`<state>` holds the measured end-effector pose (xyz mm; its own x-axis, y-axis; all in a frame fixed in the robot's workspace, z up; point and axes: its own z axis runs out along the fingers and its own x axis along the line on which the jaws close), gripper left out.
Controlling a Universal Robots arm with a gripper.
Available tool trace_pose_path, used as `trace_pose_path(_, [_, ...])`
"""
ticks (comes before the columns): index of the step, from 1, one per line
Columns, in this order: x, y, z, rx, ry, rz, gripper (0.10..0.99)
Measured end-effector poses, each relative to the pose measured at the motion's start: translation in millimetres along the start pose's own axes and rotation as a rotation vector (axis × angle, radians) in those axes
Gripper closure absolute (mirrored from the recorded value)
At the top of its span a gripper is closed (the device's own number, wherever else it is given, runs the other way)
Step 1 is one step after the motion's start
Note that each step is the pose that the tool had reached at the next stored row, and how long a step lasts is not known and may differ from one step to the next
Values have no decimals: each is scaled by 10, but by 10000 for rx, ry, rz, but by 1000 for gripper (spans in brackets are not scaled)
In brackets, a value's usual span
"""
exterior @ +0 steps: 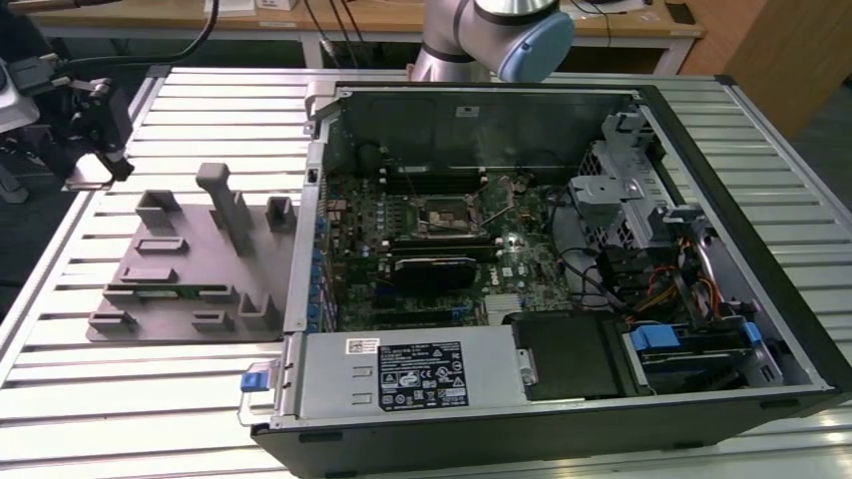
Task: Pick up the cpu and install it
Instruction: 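Pick up the cpu and move it towards the insertion slot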
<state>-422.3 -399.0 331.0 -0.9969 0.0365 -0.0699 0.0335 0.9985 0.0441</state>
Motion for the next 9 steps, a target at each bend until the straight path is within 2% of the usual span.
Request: trace_pose_path(9, [-13,9,-192,2,-48,-2,541])
